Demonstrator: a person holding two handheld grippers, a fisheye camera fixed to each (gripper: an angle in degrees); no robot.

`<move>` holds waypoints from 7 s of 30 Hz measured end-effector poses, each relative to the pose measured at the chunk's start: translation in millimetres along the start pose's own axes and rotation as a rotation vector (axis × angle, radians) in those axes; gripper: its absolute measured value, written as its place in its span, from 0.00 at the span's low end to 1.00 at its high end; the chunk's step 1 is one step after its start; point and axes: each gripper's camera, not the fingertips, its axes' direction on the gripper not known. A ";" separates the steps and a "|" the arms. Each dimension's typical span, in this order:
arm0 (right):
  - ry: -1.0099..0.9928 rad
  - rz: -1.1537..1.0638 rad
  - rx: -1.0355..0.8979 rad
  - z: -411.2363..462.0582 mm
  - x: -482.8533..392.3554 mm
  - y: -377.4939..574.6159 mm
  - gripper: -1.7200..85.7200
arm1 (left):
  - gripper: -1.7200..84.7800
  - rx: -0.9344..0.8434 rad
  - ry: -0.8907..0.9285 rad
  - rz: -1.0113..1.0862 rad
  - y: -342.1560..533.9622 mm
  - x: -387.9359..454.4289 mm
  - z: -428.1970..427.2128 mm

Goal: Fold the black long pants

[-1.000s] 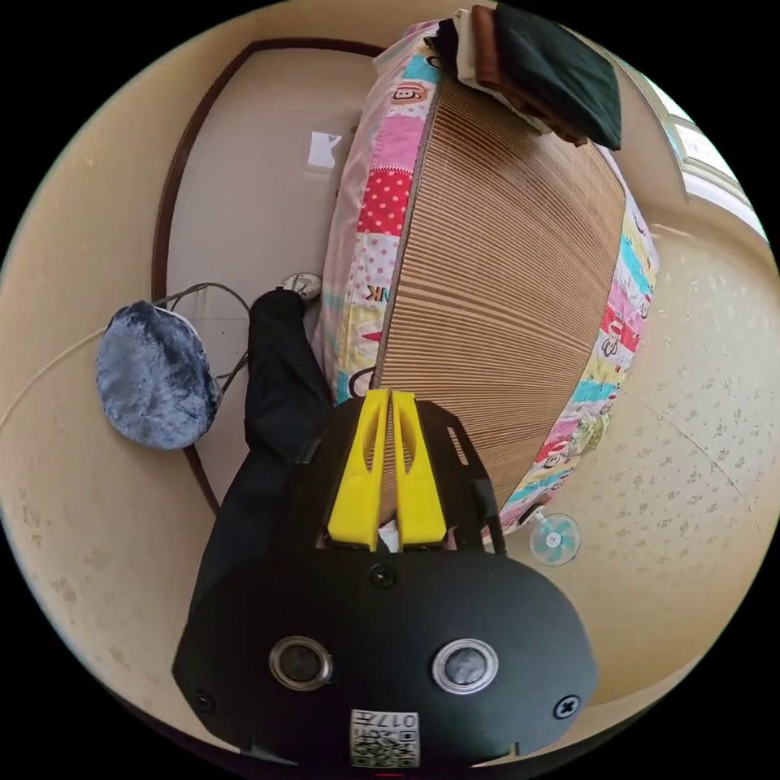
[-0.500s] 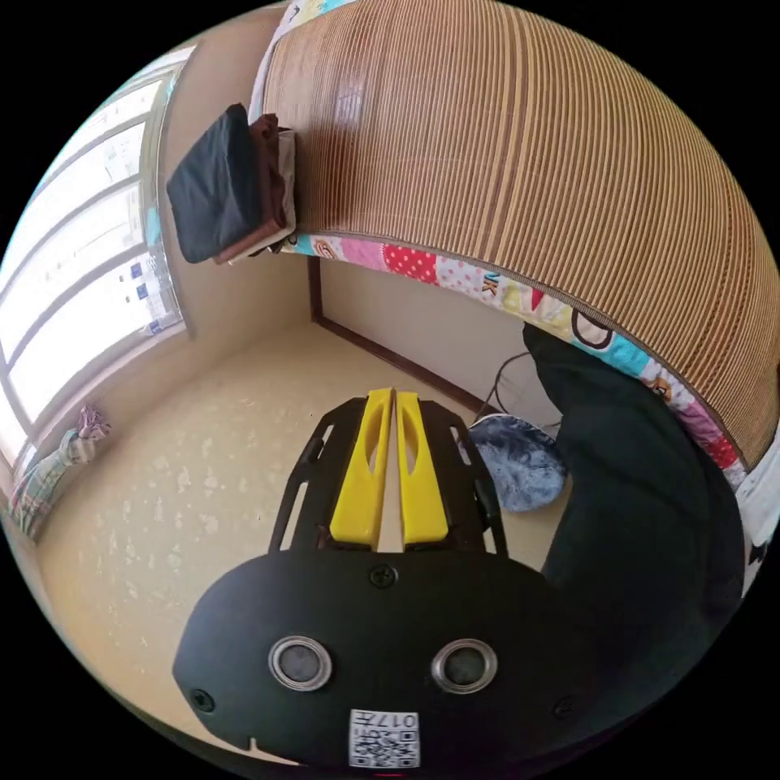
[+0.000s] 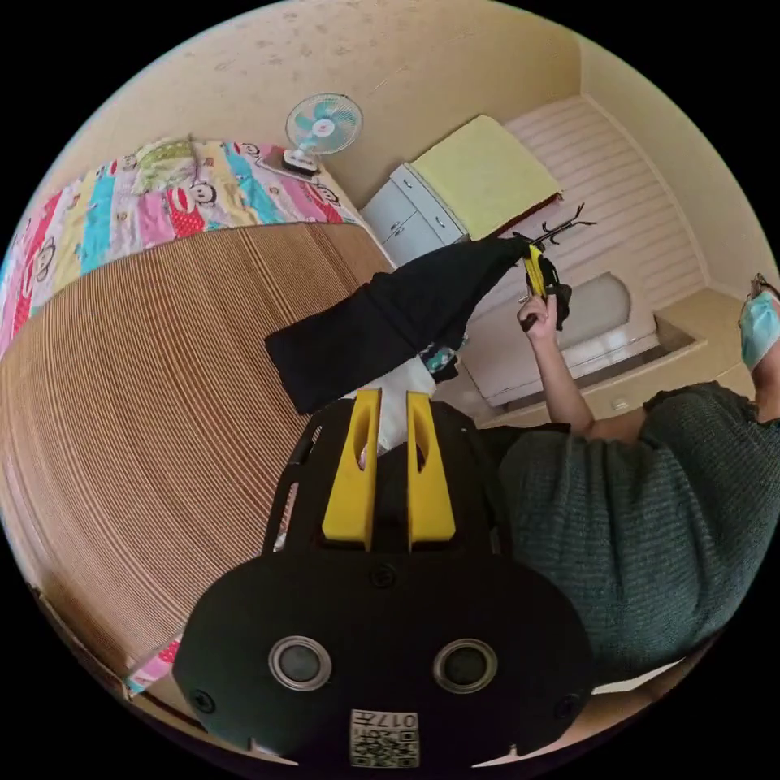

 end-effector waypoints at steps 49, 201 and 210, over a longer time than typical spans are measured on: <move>0.548 -0.886 0.241 269.2 -366.2 302.7 0.09 | 0.04 0.969 0.014 0.189 -33.3 -44.3 -437.4; -0.305 -0.025 -1.618 -284.9 -0.9 790.3 0.05 | 0.04 -0.504 -0.231 -0.636 300.7 187.4 -314.5; -0.023 0.252 -1.503 -269.0 181.0 742.2 0.07 | 0.02 -0.358 -0.102 -0.756 340.9 144.6 -365.8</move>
